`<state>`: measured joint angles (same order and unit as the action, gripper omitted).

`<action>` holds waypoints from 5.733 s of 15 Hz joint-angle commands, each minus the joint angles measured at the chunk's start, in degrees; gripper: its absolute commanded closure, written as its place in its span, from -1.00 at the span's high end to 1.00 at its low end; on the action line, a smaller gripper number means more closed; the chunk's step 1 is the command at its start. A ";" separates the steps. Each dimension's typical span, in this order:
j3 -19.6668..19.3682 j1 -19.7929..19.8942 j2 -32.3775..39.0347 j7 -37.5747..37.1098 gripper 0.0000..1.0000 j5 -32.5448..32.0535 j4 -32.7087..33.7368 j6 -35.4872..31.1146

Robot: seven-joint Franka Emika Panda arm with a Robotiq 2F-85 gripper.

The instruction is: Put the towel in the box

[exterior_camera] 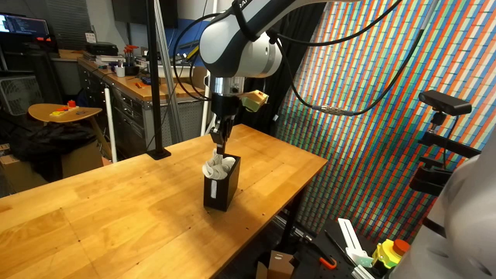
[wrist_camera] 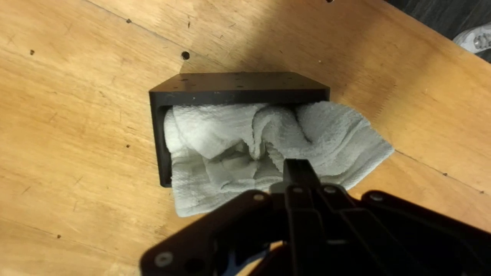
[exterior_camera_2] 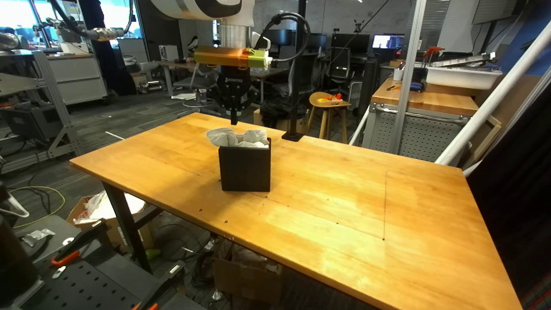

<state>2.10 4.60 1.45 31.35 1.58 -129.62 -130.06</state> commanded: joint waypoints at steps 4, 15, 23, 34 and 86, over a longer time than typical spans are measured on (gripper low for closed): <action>-1.77 -0.29 4.21 6.95 -1.00 0.42 2.36 -2.07; -1.09 1.44 14.03 13.13 -1.00 0.98 8.00 -1.32; -0.22 2.37 18.51 12.87 -1.00 1.77 11.15 -0.66; -0.03 2.94 19.85 11.70 -1.00 2.05 11.91 0.15; -0.66 -7.49 -4.56 -1.18 1.00 -5.07 -6.07 -5.03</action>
<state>1.50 -2.53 -4.78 28.86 -1.94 -137.58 -134.03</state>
